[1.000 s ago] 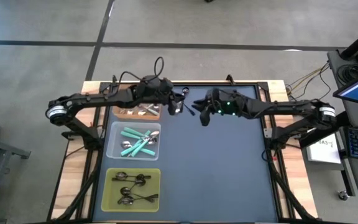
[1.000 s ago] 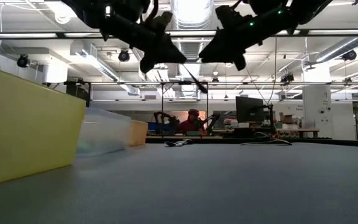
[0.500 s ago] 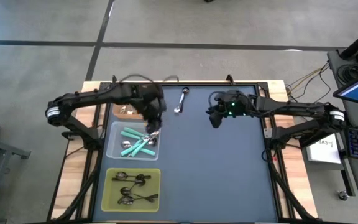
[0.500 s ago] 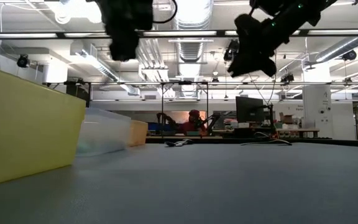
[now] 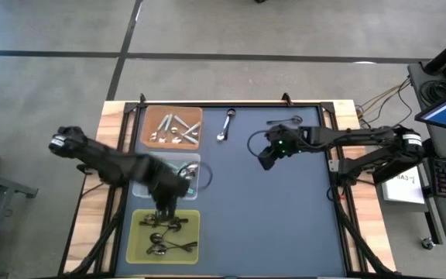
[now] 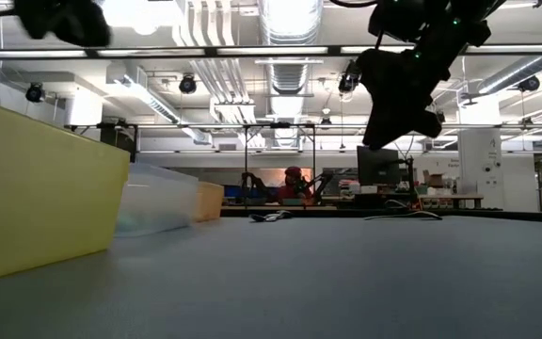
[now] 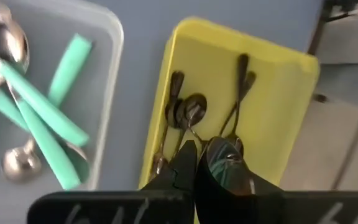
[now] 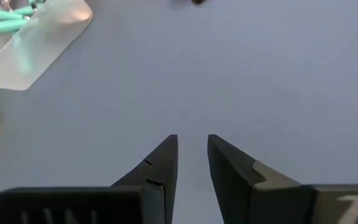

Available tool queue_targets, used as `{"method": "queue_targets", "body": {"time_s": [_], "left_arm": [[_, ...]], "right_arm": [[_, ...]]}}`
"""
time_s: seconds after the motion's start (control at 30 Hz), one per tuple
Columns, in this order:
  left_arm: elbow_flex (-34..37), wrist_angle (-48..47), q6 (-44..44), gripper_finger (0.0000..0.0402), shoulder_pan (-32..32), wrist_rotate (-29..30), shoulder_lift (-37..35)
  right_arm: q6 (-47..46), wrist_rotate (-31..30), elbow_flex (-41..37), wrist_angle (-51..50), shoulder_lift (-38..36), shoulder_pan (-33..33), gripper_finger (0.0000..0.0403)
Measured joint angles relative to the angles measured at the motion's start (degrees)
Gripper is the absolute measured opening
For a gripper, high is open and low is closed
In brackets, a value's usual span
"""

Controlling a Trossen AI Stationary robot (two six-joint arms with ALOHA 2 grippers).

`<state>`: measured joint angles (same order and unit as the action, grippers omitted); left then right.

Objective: Sort silverware by color (type)
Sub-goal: Put the black spoon into the yellow bin

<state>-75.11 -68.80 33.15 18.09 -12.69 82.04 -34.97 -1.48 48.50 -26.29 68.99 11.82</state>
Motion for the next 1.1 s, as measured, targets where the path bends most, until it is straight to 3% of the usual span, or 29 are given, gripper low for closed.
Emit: {"method": "queue_targets", "body": {"time_s": [0.17,0.33,0.6,1.1], "left_arm": [[1.71,1.20,12.89,0.0019,10.41,9.88,1.14],[1.74,2.89,21.05,0.0025,13.11,16.19,2.32],[1.74,10.20,24.04,0.0027,13.62,14.28,3.10],[6.51,7.01,40.42,0.0027,23.12,7.37,3.10]], "right_arm": [[-1.57,-0.03,-0.01,0.08,0.50,-0.66,0.0081],[-2.05,0.08,-0.01,0.14,0.25,-1.12,0.0078],[-1.95,0.03,-0.01,-1.55,0.22,-1.08,0.0082],[-1.46,-1.48,-0.01,-11.14,0.22,-1.08,0.0080]]}}
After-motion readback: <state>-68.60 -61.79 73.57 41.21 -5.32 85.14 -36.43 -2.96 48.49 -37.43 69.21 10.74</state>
